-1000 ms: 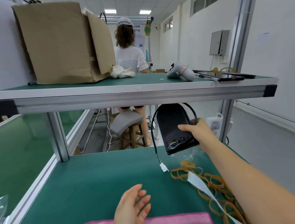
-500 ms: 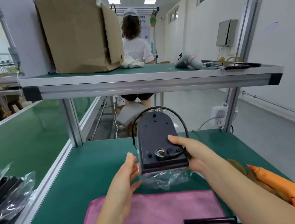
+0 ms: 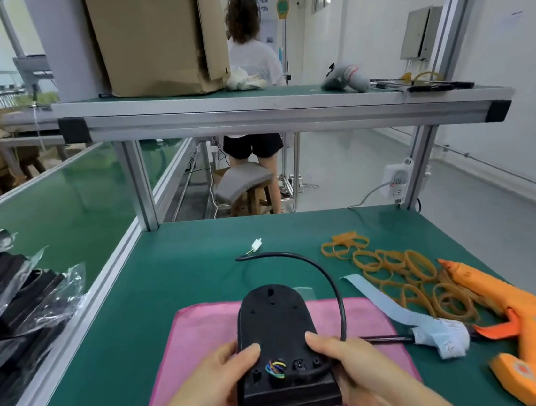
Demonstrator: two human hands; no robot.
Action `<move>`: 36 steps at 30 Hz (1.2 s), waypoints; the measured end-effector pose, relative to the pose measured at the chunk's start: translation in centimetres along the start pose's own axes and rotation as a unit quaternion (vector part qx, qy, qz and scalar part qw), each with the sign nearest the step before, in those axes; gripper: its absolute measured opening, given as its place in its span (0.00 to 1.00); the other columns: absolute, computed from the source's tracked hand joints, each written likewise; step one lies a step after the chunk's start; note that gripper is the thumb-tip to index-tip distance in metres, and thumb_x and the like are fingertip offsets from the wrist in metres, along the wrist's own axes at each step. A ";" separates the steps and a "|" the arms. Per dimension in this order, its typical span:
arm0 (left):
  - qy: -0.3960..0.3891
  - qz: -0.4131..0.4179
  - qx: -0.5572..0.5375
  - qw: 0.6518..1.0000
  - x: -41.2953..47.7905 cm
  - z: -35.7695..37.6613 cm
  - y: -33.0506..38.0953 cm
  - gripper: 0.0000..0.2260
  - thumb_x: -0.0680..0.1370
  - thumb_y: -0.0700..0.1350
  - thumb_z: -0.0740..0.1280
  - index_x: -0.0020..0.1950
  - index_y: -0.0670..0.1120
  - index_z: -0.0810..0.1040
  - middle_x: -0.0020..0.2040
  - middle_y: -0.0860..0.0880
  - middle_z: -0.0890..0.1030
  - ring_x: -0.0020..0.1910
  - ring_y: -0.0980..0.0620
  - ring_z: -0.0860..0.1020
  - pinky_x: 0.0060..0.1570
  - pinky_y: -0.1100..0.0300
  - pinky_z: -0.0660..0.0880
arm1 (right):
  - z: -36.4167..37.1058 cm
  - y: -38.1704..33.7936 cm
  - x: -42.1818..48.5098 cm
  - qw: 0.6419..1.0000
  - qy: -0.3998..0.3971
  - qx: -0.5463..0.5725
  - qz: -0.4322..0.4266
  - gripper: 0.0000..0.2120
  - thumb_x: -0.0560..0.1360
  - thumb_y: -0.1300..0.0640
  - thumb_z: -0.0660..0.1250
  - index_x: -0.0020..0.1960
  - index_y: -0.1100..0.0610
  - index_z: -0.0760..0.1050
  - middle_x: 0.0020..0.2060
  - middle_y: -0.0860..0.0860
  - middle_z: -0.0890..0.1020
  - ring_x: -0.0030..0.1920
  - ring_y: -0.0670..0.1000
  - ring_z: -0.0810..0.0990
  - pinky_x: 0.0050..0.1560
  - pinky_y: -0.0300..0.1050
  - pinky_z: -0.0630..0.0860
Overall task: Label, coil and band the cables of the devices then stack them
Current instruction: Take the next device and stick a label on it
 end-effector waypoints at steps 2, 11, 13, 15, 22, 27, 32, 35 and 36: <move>0.009 0.002 0.078 0.997 -0.1 0.0 -0.2 0.23 0.70 0.55 0.69 0.61 0.45 0.79 0.54 0.43 0.84 0.58 0.39 0.81 0.63 0.38 0.72 | -0.7 0.5 0.0 0.999 0.008 -0.041 0.008 0.12 0.77 0.62 0.65 0.49 0.69 0.82 0.50 0.65 0.83 0.51 0.63 0.83 0.48 0.55 0.81; 0.100 0.022 0.287 0.952 0.7 0.6 -0.8 0.10 0.83 0.54 0.56 0.58 0.57 0.75 0.55 0.59 0.81 0.52 0.57 0.79 0.55 0.58 0.73 | -2.6 -1.1 0.3 0.964 0.044 -0.263 0.000 0.14 0.73 0.45 0.69 0.45 0.56 0.84 0.42 0.55 0.86 0.40 0.51 0.85 0.37 0.43 0.80; 0.125 0.030 0.324 0.937 0.8 1.5 -0.3 0.14 0.83 0.55 0.54 0.65 0.56 0.72 0.59 0.57 0.78 0.55 0.55 0.76 0.54 0.61 0.68 | -2.9 -1.8 0.3 0.954 0.058 -0.295 -0.012 0.18 0.70 0.39 0.69 0.41 0.54 0.84 0.39 0.53 0.86 0.36 0.49 0.84 0.33 0.39 0.77; 0.144 0.035 0.351 0.925 1.0 2.1 -0.1 0.17 0.83 0.57 0.53 0.69 0.55 0.69 0.63 0.53 0.77 0.59 0.51 0.75 0.56 0.59 0.68 | -3.6 -2.4 0.4 0.938 0.082 -0.336 -0.030 0.21 0.65 0.34 0.70 0.36 0.53 0.82 0.32 0.49 0.84 0.31 0.47 0.82 0.29 0.37 0.75; 0.177 0.007 0.533 0.827 1.1 0.9 0.7 0.23 0.78 0.68 0.50 0.63 0.58 0.72 0.58 0.54 0.81 0.57 0.49 0.78 0.58 0.54 0.74 | -8.4 -5.6 -2.0 0.856 0.186 -0.475 -0.085 0.25 0.69 0.32 0.63 0.40 0.55 0.79 0.35 0.56 0.84 0.27 0.50 0.80 0.31 0.42 0.78; 0.267 0.088 0.516 0.809 -0.8 2.2 3.4 0.17 0.79 0.65 0.52 0.57 0.60 0.74 0.52 0.58 0.82 0.51 0.53 0.79 0.47 0.59 0.73 | -14.7 -10.8 -6.9 0.655 0.377 -0.647 -0.107 0.08 0.71 0.45 0.67 0.41 0.50 0.75 0.42 0.46 0.78 0.39 0.47 0.78 0.34 0.42 0.71; 0.213 0.270 0.499 0.795 -1.9 11.4 6.6 0.12 0.79 0.61 0.57 0.56 0.58 0.75 0.53 0.60 0.79 0.50 0.59 0.76 0.48 0.62 0.71 | -16.5 -9.8 -6.5 0.653 0.347 -0.673 0.001 0.16 0.67 0.40 0.70 0.45 0.48 0.69 0.44 0.46 0.76 0.41 0.46 0.76 0.34 0.42 0.68; 0.119 0.293 0.548 0.774 -0.5 17.2 5.9 0.15 0.80 0.61 0.55 0.56 0.55 0.75 0.52 0.57 0.78 0.49 0.56 0.76 0.47 0.60 0.71 | -16.3 -9.8 -6.3 0.639 0.376 -0.671 -0.021 0.14 0.70 0.45 0.69 0.46 0.50 0.67 0.42 0.46 0.77 0.41 0.46 0.77 0.31 0.41 0.67; 0.092 0.287 0.554 0.776 0.3 18.6 5.5 0.15 0.80 0.61 0.55 0.55 0.54 0.75 0.52 0.55 0.78 0.49 0.54 0.76 0.46 0.59 0.71 | -16.4 -9.7 -6.2 0.639 0.377 -0.670 -0.025 0.12 0.71 0.47 0.68 0.46 0.49 0.67 0.42 0.46 0.77 0.41 0.47 0.77 0.31 0.41 0.67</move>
Point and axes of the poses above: each hand's wrist, its own x-axis towards the middle knuckle, its own z-axis out of the palm, y = z × x, the point moved 7 cm from there along x, towards the middle knuckle
